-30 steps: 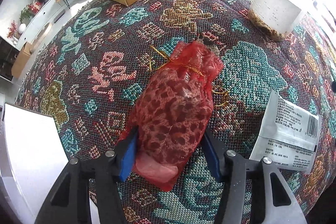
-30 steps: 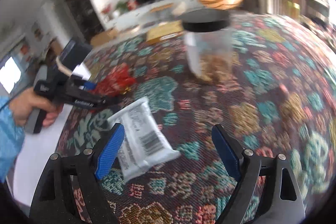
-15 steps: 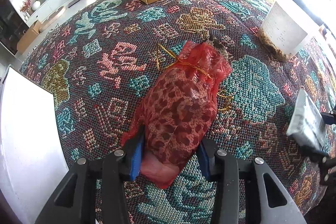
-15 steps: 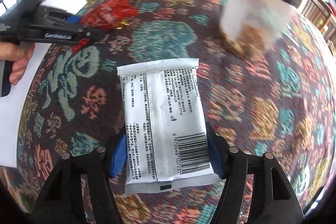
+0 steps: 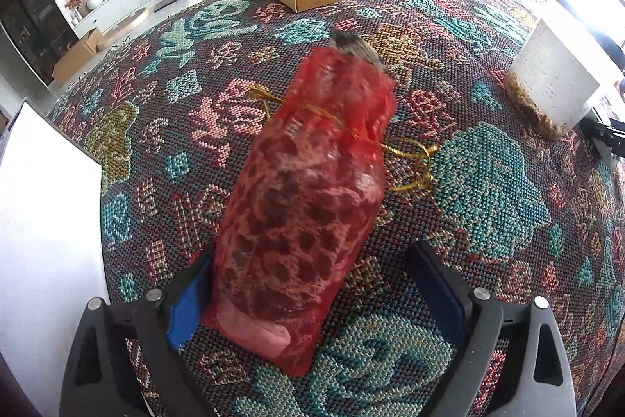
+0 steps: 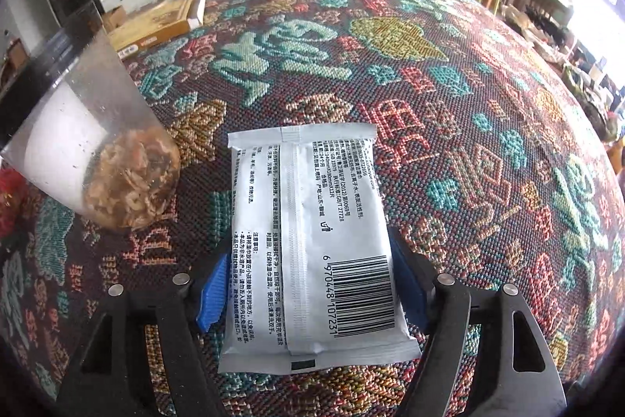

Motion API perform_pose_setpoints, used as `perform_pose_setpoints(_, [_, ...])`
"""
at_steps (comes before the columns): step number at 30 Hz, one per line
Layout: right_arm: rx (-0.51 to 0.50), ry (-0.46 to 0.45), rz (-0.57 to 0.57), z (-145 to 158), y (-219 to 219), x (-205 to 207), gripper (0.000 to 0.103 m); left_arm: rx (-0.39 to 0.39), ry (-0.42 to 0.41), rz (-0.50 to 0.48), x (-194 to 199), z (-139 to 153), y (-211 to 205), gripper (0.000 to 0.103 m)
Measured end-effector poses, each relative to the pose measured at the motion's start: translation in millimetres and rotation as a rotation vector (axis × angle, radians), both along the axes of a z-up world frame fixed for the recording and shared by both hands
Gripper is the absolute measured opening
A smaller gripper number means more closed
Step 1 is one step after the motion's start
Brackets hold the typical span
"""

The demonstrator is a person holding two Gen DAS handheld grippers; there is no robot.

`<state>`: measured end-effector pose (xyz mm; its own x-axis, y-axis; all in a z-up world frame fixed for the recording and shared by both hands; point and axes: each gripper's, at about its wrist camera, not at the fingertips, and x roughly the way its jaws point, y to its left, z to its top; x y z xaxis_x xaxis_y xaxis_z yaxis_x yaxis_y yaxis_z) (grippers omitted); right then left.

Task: Organize soft objects
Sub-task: 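Carry both items into the white box and open both tools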

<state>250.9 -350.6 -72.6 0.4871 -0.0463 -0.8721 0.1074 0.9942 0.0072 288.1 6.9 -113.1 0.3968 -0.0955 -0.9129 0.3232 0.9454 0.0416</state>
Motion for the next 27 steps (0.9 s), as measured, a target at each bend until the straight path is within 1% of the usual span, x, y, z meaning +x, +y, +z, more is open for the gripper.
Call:
perform_pose_setpoints(3, [0.013,0.015,-0.011,-1,-4,-1,0.081,-0.006,0.001,0.014,1,-2,3,0.101])
perform_pose_setpoints(8, [0.013,0.052,-0.013,-2,-5,7,0.084,-0.009,0.004,0.025,2,-3,4,0.103])
perform_pose_setpoints(18, [0.02,0.112,-0.001,-3,-6,16,0.084,-0.026,0.006,0.022,3,-4,7,0.103])
perform_pose_setpoints(24, [0.03,0.186,0.047,-3,-8,25,0.084,-0.011,0.06,0.003,8,-4,6,0.103])
perform_pose_setpoints(27, [0.027,0.214,0.071,-4,-8,27,0.084,-0.008,0.069,-0.018,9,-4,6,0.103])
